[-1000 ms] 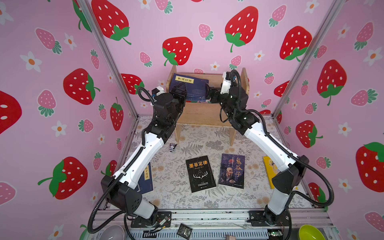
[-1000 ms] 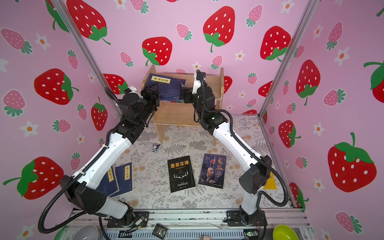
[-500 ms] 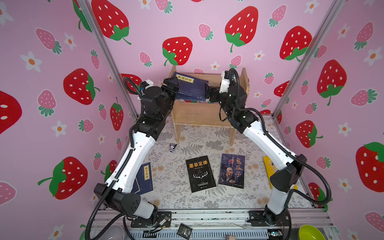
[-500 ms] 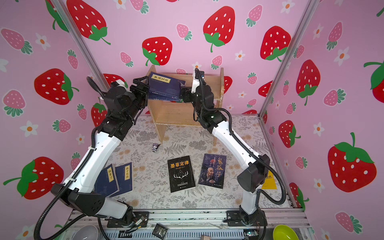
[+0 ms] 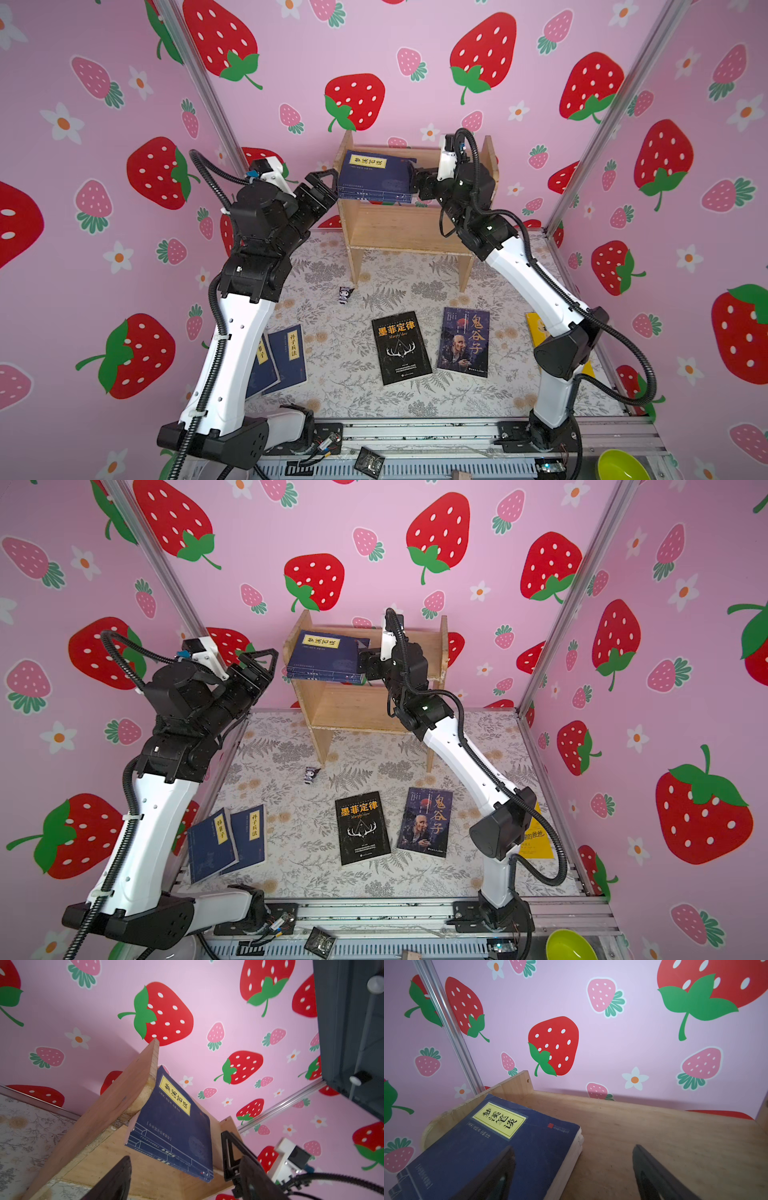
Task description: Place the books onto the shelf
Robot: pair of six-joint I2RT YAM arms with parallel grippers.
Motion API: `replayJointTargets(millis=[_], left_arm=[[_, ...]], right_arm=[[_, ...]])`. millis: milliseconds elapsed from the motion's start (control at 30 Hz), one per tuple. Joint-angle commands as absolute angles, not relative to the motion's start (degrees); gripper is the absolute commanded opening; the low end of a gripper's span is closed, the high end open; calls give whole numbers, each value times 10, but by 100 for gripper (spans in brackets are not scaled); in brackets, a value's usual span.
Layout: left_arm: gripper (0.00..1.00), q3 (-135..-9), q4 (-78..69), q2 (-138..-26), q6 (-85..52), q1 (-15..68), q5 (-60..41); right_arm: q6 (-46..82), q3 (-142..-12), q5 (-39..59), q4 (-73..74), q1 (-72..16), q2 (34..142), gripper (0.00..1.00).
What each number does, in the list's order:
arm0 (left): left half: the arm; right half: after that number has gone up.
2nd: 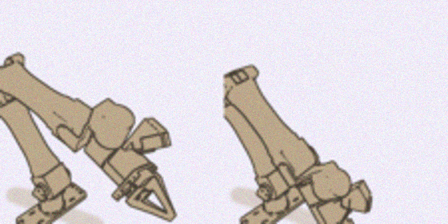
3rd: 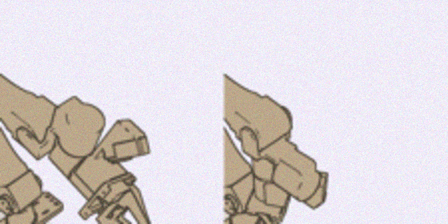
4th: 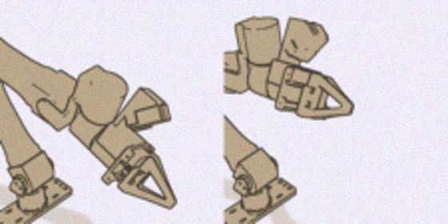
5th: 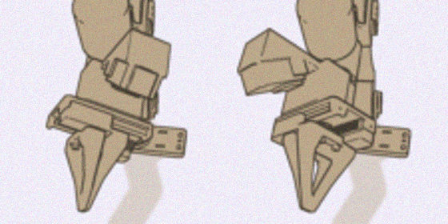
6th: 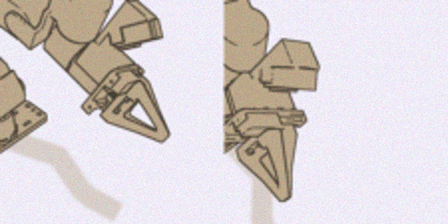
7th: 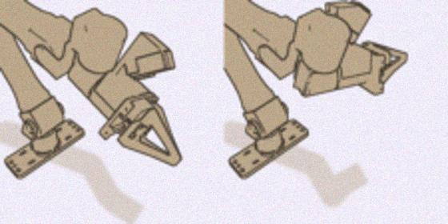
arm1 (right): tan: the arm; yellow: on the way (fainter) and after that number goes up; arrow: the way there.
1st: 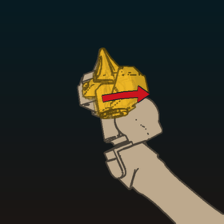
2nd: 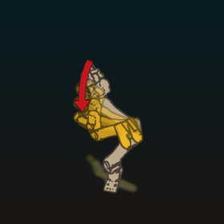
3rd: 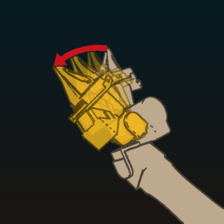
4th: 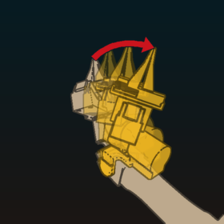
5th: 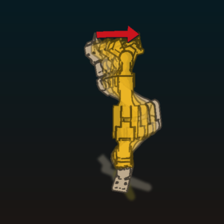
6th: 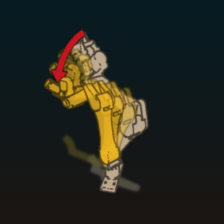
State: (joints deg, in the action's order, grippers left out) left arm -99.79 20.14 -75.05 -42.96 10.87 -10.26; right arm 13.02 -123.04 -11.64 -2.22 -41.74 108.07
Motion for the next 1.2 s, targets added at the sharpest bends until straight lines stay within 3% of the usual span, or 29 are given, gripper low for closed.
replayJointTargets(millis=[0, 100, 267, 500, 1167], left_arm=[[79, -1021, 267, -774, -245, 108, -180], [78, -961, 221, -755, -171, 102, -143], [78, -954, 207, -765, -95, 84, -187], [78, -1018, 180, -828, -174, 48, -274], [82, -1128, 225, -892, -259, 28, -330]], right_arm=[[101, -1262, -40, -44, -397, 1067, 91], [146, -1274, 51, -73, -363, 1061, 91], [168, -1262, 173, -89, -345, 1054, 92], [228, -1240, 154, -87, -349, 1050, 90], [285, -1220, 93, -93, -387, 1060, 80]])
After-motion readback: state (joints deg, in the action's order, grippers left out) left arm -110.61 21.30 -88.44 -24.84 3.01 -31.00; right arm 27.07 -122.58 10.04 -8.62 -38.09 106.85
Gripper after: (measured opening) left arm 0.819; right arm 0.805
